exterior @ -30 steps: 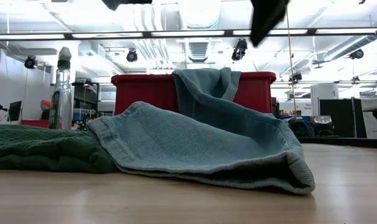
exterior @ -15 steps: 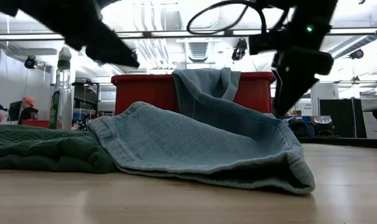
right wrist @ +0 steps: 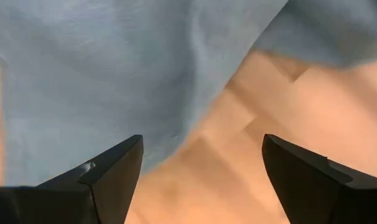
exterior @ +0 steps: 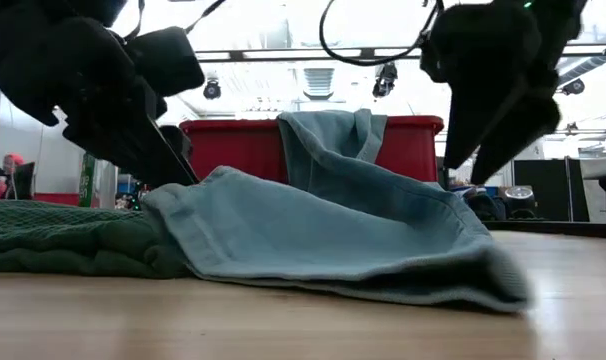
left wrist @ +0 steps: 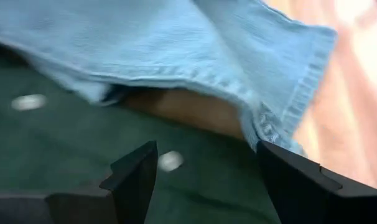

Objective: Fold Laundry from Bin
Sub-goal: Fold the blue jeans

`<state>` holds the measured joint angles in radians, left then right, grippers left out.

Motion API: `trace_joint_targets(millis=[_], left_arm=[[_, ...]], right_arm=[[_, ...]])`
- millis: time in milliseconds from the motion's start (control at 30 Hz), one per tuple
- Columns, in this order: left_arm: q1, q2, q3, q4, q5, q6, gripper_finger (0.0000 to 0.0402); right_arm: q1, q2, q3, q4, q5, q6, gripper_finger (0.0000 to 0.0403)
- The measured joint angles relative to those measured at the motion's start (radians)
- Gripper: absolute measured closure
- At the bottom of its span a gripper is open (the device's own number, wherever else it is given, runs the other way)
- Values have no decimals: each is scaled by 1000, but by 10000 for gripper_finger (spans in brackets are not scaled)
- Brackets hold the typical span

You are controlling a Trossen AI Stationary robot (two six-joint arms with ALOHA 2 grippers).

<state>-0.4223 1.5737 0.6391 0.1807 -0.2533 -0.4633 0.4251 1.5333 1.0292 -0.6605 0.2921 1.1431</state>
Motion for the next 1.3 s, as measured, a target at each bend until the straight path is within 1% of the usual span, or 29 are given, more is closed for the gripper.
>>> trace_joint_targets(millis=[167, 267, 433, 567, 633, 733, 833, 900, 967, 1000, 1067, 1133, 1300], left_arm=[[-4, 97, 3, 178, 118, 12, 145], [-8, 136, 2, 227, 165, 3, 145], [-26, 174, 0, 329, 167, -15, 145], [-39, 194, 5, 357, 167, -34, 145], [-46, 197, 15, 360, 166, -46, 145], [-62, 197, 21, 358, 160, -52, 145], [-78, 193, 32, 358, 138, -45, 145], [-84, 183, 36, 358, 134, -40, 145], [-86, 172, 36, 357, 134, -36, 145], [-86, 164, 35, 352, 134, -36, 145], [-86, 152, 34, 341, 134, -35, 145], [-86, 140, 34, 328, 134, -26, 145], [-86, 112, 34, 318, 134, -17, 145]], right_arm=[[63, 12, -43, 75, 15, 179, 96], [92, 48, -68, 141, 25, 257, 99], [113, 141, -80, 241, 25, 327, 106], [113, 210, -45, 243, 36, 330, 123], [113, 233, -27, 241, 41, 323, 142], [114, 255, -3, 225, 51, 303, 189], [117, 267, 13, 231, 71, 271, 254], [118, 266, 31, 219, 69, 241, 308], [118, 254, 62, 164, 51, 211, 366], [119, 244, 81, 118, 44, 198, 378], [120, 224, 141, 1, 26, 192, 385], [120, 208, 216, -152, 14, 190, 391], [119, 193, 486, -608, 17, 200, 392]])
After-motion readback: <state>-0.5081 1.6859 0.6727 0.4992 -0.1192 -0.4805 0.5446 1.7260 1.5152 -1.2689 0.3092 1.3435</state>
